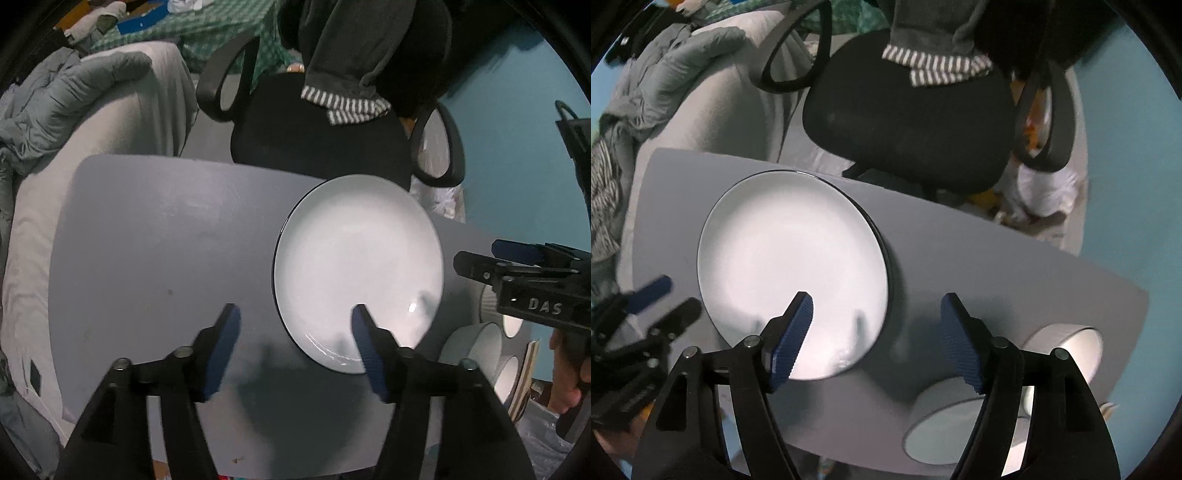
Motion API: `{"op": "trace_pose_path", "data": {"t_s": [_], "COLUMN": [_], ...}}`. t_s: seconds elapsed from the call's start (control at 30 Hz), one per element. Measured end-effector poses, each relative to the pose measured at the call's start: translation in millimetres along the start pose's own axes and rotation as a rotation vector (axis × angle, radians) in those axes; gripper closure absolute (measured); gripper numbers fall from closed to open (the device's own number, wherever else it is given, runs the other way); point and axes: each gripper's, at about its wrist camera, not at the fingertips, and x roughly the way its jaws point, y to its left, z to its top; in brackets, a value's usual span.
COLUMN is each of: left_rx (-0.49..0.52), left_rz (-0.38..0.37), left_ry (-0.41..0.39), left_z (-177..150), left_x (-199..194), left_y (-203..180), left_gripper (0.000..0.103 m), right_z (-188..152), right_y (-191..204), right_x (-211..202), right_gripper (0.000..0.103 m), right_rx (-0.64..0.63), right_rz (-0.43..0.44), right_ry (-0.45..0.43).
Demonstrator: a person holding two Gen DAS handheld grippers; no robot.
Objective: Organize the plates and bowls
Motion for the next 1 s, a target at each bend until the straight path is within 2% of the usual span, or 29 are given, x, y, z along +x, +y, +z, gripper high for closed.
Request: {"op": "trace_pose_path", "data": {"t_s": [0.13, 0.27, 0.6, 0.8, 1.0], "left_rx": [0.017, 0.042, 0.137, 0.156, 0.218], "left_rz": [0.007, 0.019, 0.014, -0.010, -0.006], "left_ry": [-0.045, -0.093, -0.167, -0.191, -0.237], "left_z": [-6, -13, -33, -43, -49], "left_x": [-22, -51, -103, -130, -159], "left_y": [-3, -8, -20, -23, -33], "left_gripper": [0.029, 0.025, 0.025, 0.025, 0.025], "right_z": [-9, -19, -46, -65, -84], "right_y": [4, 9, 8, 3, 0], "right_x": [-21, -42, -100, -136, -165], "right_gripper": [0.032, 0.032, 0.032, 0.031, 0.031], "right_rx": [-0.027, -0.027, 0.025, 0.084, 0.140], "right_rz": [-0.058, -0.066, 0.010, 0.002, 0.018], "right_ry": [-0.057, -0.103, -0.205, -0.297, -0.366]}}
